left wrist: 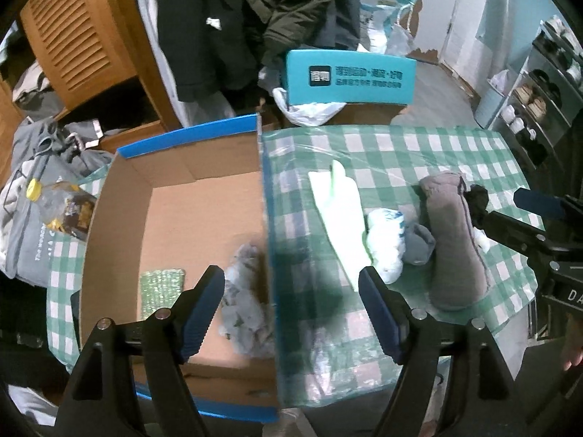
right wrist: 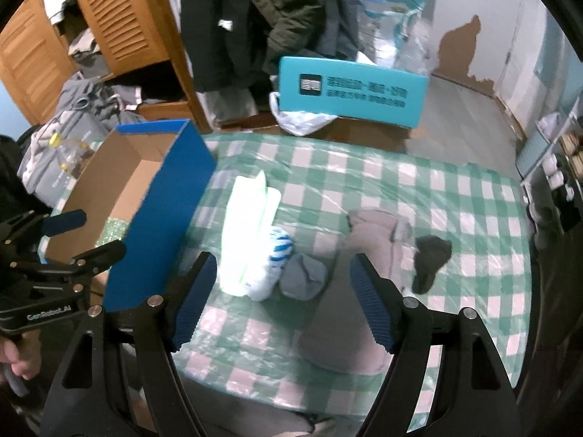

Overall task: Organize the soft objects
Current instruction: 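Withdraw both open tools from the box back over the table, then grasp the white-and-blue sock bundle with the left tool while the right tool grasps the white cone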

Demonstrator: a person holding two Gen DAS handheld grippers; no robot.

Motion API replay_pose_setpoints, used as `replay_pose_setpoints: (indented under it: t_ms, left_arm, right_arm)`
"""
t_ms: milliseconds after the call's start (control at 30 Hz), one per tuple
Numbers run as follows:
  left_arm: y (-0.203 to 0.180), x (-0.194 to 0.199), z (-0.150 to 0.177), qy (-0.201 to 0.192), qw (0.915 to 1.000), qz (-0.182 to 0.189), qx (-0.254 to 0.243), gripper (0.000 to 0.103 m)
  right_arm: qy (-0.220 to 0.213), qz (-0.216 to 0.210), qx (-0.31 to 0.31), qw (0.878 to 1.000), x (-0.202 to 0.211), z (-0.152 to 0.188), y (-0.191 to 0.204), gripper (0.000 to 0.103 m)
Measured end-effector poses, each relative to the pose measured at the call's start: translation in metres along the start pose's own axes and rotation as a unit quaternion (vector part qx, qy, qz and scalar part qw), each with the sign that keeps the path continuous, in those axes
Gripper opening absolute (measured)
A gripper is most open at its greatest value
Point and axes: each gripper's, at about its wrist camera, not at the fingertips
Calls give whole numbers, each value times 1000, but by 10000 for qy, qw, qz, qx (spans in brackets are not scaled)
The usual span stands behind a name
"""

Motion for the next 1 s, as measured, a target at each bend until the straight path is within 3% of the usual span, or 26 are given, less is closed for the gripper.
replay_pose_setpoints:
  t_ms: [700,1000]
  left_arm:
    - [-36,-63,-14,520,9983,248,-3,78]
    - [-46,-84,-17,659,9975,239,-55,78]
  right_arm:
    - [130,381,-504,9979,-25,16,-81,77]
    - [487,655,-728,9940,-58,30,-122,77]
Point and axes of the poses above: each gripper's, at about its wrist camera, not at the fingertips, and x roughly against the way its jaws point, y to its left, z to its underside, and after that the axes turned 13 degrees about z, right-handed
